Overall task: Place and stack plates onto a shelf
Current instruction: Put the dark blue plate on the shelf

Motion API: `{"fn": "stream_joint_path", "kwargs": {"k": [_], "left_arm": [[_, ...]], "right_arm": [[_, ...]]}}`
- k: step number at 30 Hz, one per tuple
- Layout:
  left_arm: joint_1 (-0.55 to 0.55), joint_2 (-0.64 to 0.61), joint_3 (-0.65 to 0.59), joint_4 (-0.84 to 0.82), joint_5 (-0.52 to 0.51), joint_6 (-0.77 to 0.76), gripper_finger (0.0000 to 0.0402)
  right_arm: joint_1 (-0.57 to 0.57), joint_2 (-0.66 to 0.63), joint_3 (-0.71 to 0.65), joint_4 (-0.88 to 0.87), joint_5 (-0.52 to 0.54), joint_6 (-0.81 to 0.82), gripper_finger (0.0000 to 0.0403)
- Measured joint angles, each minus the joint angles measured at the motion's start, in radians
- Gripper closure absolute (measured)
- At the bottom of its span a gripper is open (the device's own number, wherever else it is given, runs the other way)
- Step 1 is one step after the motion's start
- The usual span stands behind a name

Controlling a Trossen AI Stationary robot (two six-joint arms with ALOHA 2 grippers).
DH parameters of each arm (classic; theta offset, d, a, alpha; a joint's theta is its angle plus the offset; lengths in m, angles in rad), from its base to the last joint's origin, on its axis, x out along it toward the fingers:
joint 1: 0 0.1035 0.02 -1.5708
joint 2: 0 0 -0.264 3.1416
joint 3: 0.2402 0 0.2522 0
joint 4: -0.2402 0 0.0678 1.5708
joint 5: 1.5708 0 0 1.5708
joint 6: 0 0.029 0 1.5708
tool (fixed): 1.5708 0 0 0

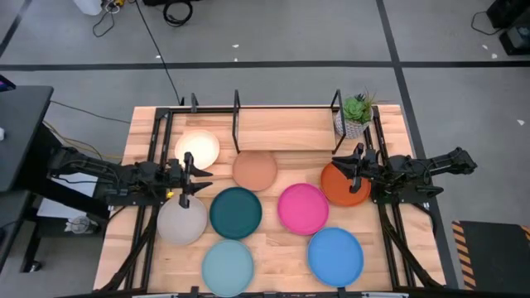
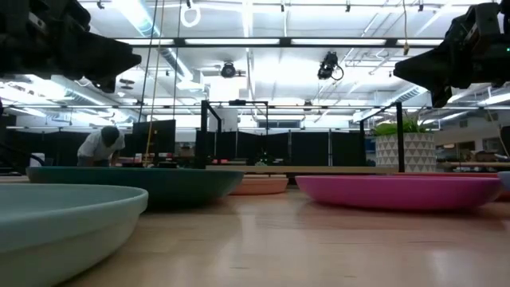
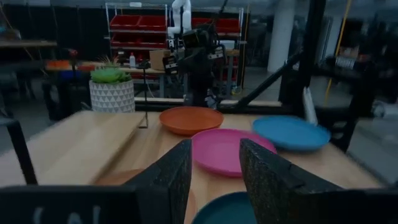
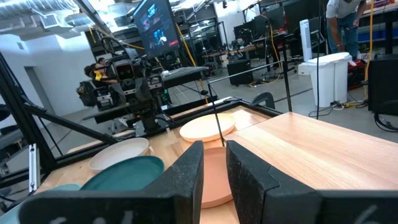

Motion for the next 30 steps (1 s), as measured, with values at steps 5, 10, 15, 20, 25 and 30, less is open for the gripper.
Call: {"fn": "stream_joint_path", "kwargs": {"k": [5, 10, 15, 20, 25, 30], "left_arm": [[0.003, -0.001, 0.000, 0.044, 0.000, -0.060, 0.0260], [0.003, 0.001, 0.000, 0.042, -0.009, 0.027, 0.0260], [0.003, 0.001, 0.010, 0.039, 0.038, -0.105, 0.0260], [-0.011, 0.067, 0.192, -0.270, 0.078, -0.132, 0.0260], [-0.077, 0.192, 0.318, -0.354, 0.115, -0.051, 0.0260], [-0.178, 0.386, 0.407, -0.479, -0.004, -0.115, 0.0260]], "right_arm": [[0.000, 0.000, 0.000, 0.019, 0.003, 0.000, 0.0328], [0.000, 0.000, 0.000, 0.060, 0.023, -0.005, 0.0328], [0.000, 0.000, 0.000, 0.158, 0.005, -0.116, 0.0328], [0.000, 0.001, 0.000, 0.196, -0.020, -0.136, 0.0328], [0.000, 0.026, 0.000, 0.250, -0.059, -0.137, 0.0328], [0.000, 0.098, 0.000, 0.250, -0.182, -0.216, 0.0328]]}}
